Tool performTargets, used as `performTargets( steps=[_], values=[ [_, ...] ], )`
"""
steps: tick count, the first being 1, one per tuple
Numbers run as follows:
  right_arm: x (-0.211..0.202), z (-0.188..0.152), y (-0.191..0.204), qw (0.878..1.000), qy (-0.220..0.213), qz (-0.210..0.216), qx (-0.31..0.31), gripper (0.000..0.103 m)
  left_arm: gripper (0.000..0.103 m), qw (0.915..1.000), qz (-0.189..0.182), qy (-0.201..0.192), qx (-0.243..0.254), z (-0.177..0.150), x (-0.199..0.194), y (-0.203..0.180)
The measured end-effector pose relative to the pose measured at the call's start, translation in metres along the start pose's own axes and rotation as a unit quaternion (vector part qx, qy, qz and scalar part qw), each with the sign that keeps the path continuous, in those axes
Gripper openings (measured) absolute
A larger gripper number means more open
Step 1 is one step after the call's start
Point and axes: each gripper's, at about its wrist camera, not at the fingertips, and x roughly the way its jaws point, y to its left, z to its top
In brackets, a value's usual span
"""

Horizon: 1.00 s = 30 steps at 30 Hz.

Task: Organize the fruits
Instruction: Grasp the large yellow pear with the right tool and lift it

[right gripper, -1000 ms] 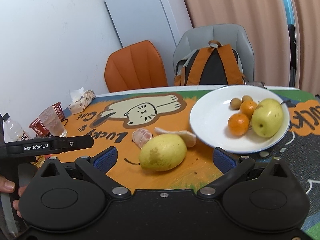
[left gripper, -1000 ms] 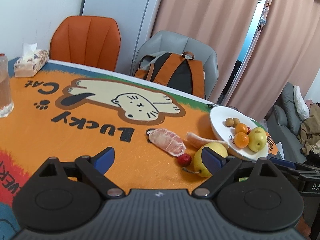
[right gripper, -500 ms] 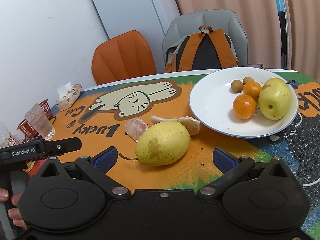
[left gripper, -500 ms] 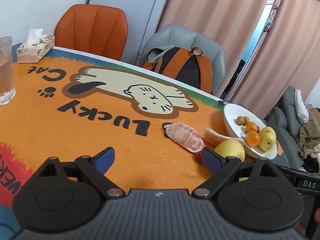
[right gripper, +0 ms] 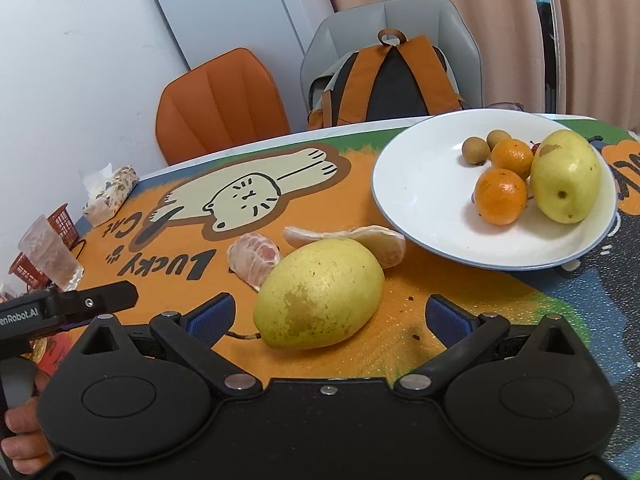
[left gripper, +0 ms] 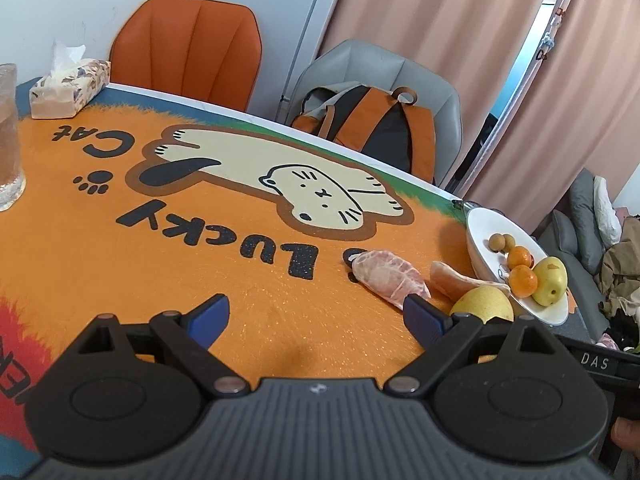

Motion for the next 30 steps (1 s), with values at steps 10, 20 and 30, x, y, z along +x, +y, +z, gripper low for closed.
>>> performTargets(
  steps=[10,20,30],
  values=[
    [0.024,-0.006,-0.003,0.999,0.009,0.027,0.016,0.074,0.093,0.9998,0.007,0.011,0.012,0.007,0.019,-0.007],
    [0.011,-0.005,-0.014,0.999,-0.018,0.047,0.019,0.073,0.093,0.9985,0.012,0.026,0.047,0.008,0.046,-0.029],
    [0.004,-0.002,-0.019,0.998,-0.031,0.055,0.020,0.072,0.093,0.9959,0.008,0.034,0.084,0.011,0.071,-0.056]
  ],
)
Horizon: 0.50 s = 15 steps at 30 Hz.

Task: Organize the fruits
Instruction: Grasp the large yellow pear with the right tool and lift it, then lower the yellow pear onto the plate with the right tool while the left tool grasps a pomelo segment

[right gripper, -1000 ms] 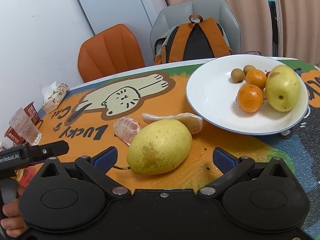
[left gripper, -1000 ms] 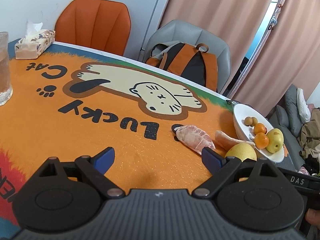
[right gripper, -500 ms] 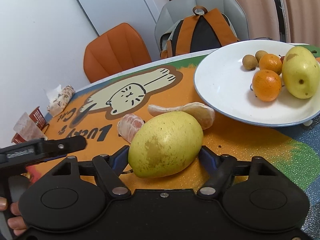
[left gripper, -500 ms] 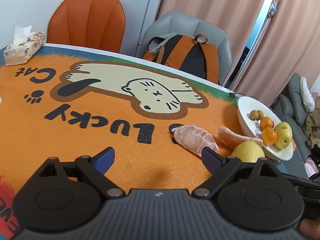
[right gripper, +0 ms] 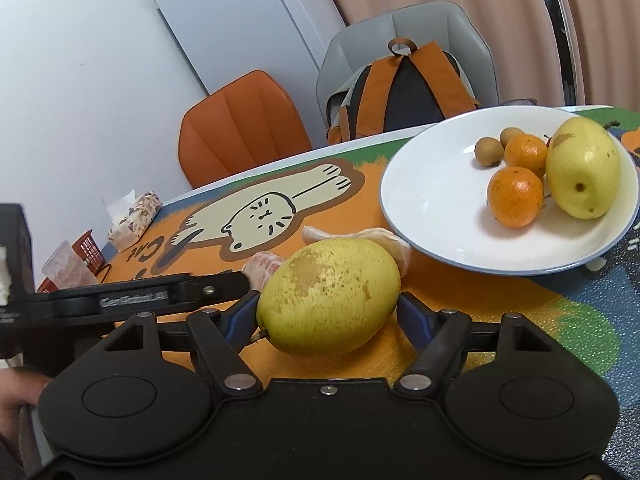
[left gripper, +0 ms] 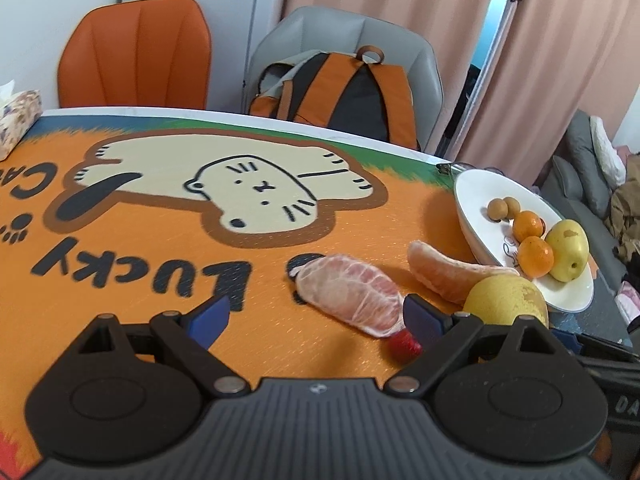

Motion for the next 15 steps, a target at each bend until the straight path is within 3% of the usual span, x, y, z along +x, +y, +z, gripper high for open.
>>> performTargets(
  steps=[15],
  values=[
    [-0.028,0.013,-0.014,0.999,-0.051,-0.001,0.016,0.072,0.093,0.9997,-0.001,0.009,0.021,0.011,0.027,-0.017]
  ],
)
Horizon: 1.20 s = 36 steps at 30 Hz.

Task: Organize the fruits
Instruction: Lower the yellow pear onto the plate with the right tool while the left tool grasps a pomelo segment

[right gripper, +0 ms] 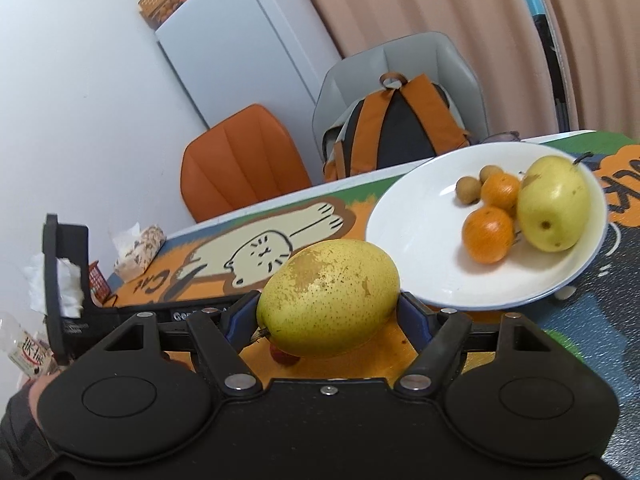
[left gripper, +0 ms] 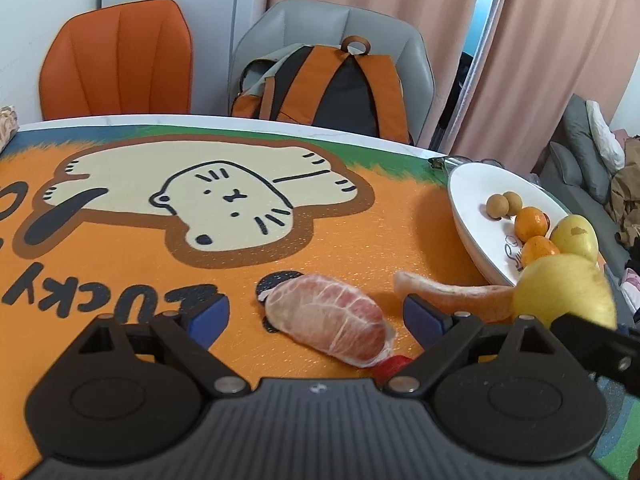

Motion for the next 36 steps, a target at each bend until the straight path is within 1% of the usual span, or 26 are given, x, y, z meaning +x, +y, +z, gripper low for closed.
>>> performTargets(
  steps=[7,12,15,17,18,20,22,28,36],
  values=[
    [-0.008,0.007,-0.015,0.999,-0.024,-0.021,0.016,0.072,0.093,0.9999,0.002,0.011,0.008,-0.004,0.012,-0.005],
    [-0.008,0.009,-0.024,0.999,-0.032,-0.036,0.024,0.072,0.093,0.9991,0.021,0.006,0.035,-0.009,0.014,-0.012],
    [-0.009,0.010,-0.028,0.998,-0.036,-0.042,0.030,0.072,0.092,0.9983,0.026,0.003,0.052,-0.012,0.014,-0.016],
    [-0.009,0.011,-0.030,0.998,-0.038,-0.044,0.031,0.072,0.090,0.9973,0.031,0.002,0.067,-0.014,0.014,-0.019],
    [-0.010,0.010,-0.031,0.998,-0.039,-0.045,0.031,0.072,0.089,0.9973,0.030,0.001,0.067,-0.014,0.014,-0.019],
    [-0.010,0.010,-0.032,0.998,-0.040,-0.048,0.031,0.072,0.078,0.9972,0.030,-0.004,0.069,-0.014,0.013,-0.019],
    [-0.009,0.010,-0.032,0.997,-0.040,-0.050,0.032,0.072,0.072,0.9972,0.024,-0.006,0.071,-0.014,0.011,-0.018],
    [-0.007,0.009,-0.034,0.997,-0.040,-0.055,0.033,0.072,0.070,0.9984,0.015,-0.008,0.054,-0.014,0.006,-0.013],
    [0.001,0.007,-0.032,0.997,-0.042,-0.060,0.028,0.072,0.070,0.9989,0.011,-0.027,0.037,-0.010,-0.010,-0.003]
  ],
)
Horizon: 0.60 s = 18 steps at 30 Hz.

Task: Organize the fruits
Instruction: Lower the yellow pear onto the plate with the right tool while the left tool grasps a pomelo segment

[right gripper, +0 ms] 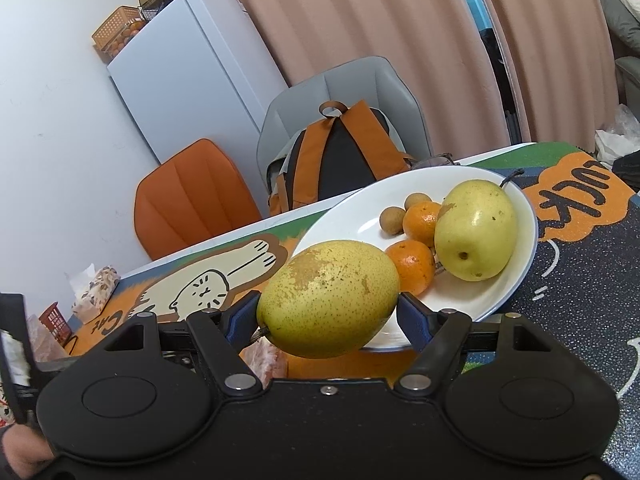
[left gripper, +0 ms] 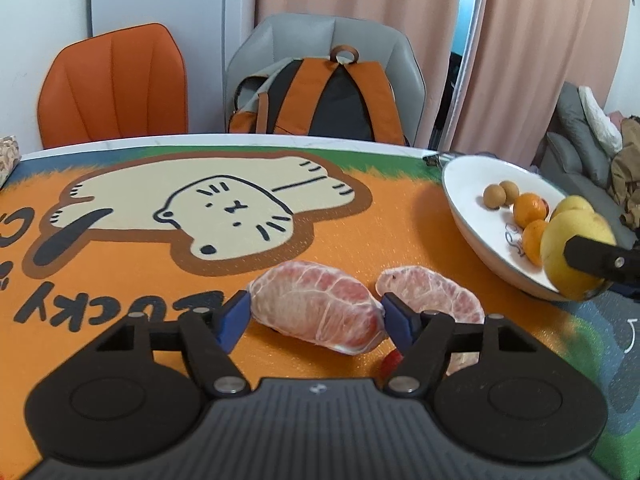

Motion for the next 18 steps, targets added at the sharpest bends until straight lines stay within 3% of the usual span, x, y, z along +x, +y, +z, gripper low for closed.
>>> performTargets(
  steps=[12,18],
  values=[
    [0.020,0.006,0.006,1.000,0.010,-0.016,0.000,0.074,0.070,0.9988,0.005,-0.022,-0.045,0.001,-0.032,0.030],
    [0.004,0.008,0.013,1.000,-0.014,0.010,-0.012,0.076,0.070,0.9986,0.001,-0.021,-0.048,-0.003,-0.041,0.032]
  ],
)
